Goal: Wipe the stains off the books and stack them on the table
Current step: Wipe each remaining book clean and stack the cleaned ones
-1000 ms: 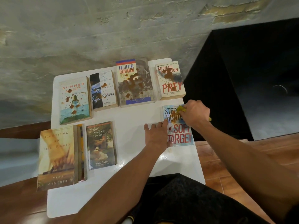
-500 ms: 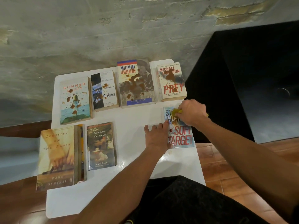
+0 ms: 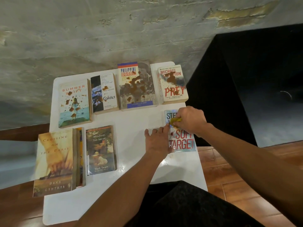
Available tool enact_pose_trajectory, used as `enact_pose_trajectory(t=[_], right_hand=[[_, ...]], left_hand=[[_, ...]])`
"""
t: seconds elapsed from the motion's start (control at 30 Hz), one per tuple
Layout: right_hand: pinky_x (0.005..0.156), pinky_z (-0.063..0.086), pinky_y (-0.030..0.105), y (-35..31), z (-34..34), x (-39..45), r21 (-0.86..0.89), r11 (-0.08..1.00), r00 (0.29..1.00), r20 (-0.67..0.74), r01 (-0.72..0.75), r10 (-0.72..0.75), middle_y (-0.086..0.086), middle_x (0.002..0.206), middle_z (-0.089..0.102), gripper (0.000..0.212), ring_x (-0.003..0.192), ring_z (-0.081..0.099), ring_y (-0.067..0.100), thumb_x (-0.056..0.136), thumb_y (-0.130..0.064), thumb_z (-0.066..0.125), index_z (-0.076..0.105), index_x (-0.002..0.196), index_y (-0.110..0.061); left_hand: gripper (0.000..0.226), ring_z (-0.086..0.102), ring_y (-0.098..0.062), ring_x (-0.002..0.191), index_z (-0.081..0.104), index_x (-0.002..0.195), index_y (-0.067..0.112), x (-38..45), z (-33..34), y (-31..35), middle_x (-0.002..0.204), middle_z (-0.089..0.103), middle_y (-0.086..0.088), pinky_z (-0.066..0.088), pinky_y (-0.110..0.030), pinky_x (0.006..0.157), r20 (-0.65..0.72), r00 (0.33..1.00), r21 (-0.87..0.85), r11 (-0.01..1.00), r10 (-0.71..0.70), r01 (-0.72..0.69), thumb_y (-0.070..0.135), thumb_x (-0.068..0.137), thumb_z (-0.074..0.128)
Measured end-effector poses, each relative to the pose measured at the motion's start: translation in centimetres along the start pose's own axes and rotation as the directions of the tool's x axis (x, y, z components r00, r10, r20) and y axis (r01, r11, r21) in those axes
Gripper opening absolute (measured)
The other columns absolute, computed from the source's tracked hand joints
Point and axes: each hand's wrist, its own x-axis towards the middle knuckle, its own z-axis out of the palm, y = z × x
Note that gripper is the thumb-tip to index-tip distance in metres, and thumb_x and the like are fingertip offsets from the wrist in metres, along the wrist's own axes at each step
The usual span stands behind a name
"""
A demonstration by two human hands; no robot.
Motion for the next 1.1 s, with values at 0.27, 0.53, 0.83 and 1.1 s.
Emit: enact_pose_trajectory(t=[0.27,0.53,0.83,1.1], right_hand=[[0.064,0.055,0.023,0.2,0.2,-0.7,-0.023,0.999,0.999,0.038,0.025,-0.024,-0.011,0.085,0.067,0.029,0.069,0.067,0.006,0.087,-0.056,0.067,0.063,0.096,-0.029],[0.068,0.057,0.029,-0.8,1.2,-1.4,-0.012,0.998,0.997,-0.047,-0.056,0.056,-0.006,0.089,0.067,0.033,0.070,0.066,0.009,0.087,-0.057,0.067,0.063,0.098,-0.026],[0.063,0.054,0.024,0.2,1.4,-1.7,0.023,0.998,0.999,-0.014,-0.052,0.052,-0.009,0.086,0.066,0.033,0.068,0.065,0.006,0.085,-0.056,0.070,0.062,0.098,-0.027],[0.064,0.055,0.028,0.7,1.6,-1.7,0.124,0.978,0.965,-0.183,-0.166,0.187,-0.007,0.090,0.060,0.034,0.068,0.061,0.007,0.085,-0.056,0.069,0.058,0.099,-0.027]], left_hand=[[0.088,0.041,-0.026,0.140,0.018,0.154,0.028,-0.2,-0.1,-0.1,0.150,0.044,-0.001,0.015,-0.055,0.121,-0.007,1.000,-0.014,1.000,0.003,-0.003,0.058,0.087,0.067],[0.088,0.043,-0.026,0.138,0.023,0.151,0.026,0.0,0.2,0.0,0.148,0.047,-0.001,0.018,-0.055,0.120,-0.024,1.000,-0.007,1.000,0.004,-0.004,0.058,0.085,0.070],[0.090,0.042,-0.026,0.139,0.020,0.153,0.027,0.0,0.3,-0.1,0.148,0.046,-0.001,0.018,-0.055,0.120,-0.017,1.000,-0.025,1.000,0.000,-0.001,0.058,0.085,0.070],[0.089,0.041,-0.026,0.138,0.020,0.153,0.027,0.1,0.4,-0.2,0.147,0.045,-0.002,0.017,-0.055,0.121,-0.022,1.000,-0.035,0.999,-0.002,0.001,0.056,0.086,0.070]])
